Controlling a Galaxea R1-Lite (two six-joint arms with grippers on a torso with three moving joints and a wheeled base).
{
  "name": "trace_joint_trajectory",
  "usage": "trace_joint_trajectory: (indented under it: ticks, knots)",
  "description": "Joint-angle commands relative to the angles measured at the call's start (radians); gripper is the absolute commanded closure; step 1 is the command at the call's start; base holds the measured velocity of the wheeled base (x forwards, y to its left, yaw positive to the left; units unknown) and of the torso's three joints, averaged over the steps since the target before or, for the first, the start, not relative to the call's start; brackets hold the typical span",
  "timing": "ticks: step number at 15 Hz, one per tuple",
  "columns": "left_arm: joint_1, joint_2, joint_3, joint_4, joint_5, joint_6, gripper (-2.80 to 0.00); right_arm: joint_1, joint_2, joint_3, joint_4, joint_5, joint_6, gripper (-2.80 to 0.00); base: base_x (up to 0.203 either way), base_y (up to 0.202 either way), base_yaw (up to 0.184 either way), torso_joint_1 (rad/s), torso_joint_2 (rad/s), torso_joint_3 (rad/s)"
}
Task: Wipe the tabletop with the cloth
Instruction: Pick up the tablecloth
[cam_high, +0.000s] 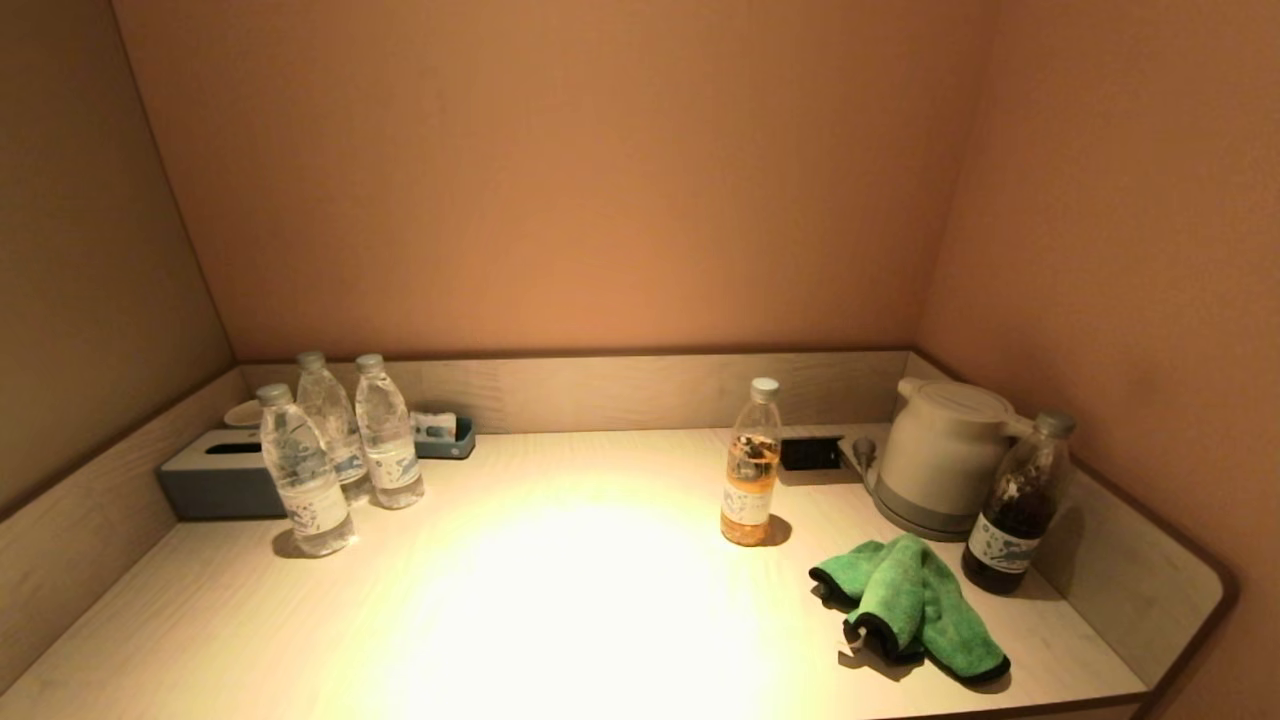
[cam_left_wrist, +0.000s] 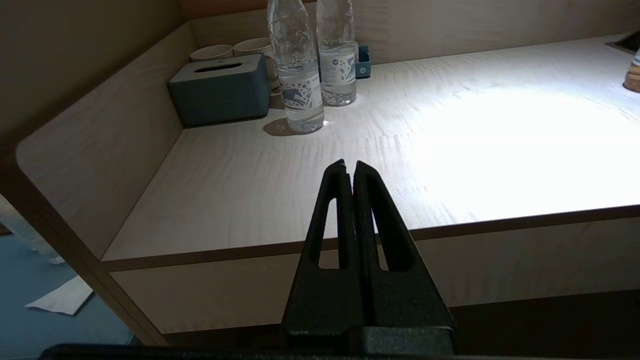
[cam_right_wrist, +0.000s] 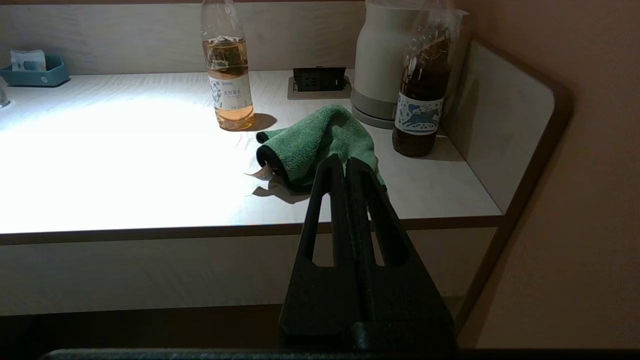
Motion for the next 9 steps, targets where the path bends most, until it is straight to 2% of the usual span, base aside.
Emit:
trace_joint_trajectory:
  ticks: [1,9]
  knots:
    - [0.000,0.000,0.000,0.000,0.000,0.001,0.00,0.000,0.001,0.000,0.000,0.001,0.000,0.00,0.000,0.000,0.000,0.000,0.00,0.000]
    - [0.001,0.000,0.000,0.000,0.000,0.001,0.00,0.000,0.001,0.000,0.000,0.000,-0.015,0.00,0.000,0.000,0.000,0.000,0.00,0.000]
